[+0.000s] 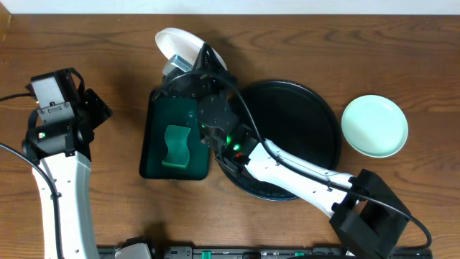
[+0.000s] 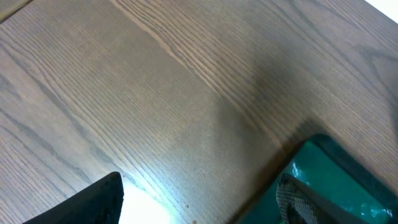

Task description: Clean dirty plates on tray and stack at the side

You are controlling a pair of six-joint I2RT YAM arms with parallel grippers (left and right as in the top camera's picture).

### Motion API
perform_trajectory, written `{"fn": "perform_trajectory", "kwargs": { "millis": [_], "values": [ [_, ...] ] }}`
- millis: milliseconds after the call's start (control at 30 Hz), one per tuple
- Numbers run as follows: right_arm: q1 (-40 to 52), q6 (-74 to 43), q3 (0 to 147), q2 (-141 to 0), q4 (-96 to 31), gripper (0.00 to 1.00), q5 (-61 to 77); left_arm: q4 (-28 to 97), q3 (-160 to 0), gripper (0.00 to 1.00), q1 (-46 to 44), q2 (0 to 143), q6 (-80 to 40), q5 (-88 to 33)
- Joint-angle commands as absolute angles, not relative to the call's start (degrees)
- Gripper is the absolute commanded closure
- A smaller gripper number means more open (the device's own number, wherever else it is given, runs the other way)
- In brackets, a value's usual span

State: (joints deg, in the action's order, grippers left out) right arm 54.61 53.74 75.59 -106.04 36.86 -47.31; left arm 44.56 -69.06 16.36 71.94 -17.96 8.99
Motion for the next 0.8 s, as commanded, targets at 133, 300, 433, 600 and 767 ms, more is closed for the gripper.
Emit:
{"fn": "perform_trajectory", "kwargs": {
  "millis": [133,300,433,600,767],
  "values": [
    [54.98,60.23,76.71,-106.5,39.88,0.99,-48.21,44.49,-69.87,0.21,16.58,71.37,-17.63,9.69],
    [55.99,62.06,76.71,-106.5,42.24,0.99,-48.18,44.49,-69.87,0.21,16.58,71.37,-17.63,9.69],
    [56.55,62.96,76.71,-106.5,42.98,0.99,-48.16,44.49,-69.87,0.21,16.58,71.37,-17.63,9.69],
    [56.69,63.46,76.71,-106.5,42.94,0.99,-48.16,44.49,-69.87,0.21,16.58,71.37,-17.63,9.69],
    [56.8,63.53,76.71,-106.52,42.92,0.99,-48.18,44.49,-69.87,0.21,16.58,71.37,-17.63,9.69]
  ]
}}
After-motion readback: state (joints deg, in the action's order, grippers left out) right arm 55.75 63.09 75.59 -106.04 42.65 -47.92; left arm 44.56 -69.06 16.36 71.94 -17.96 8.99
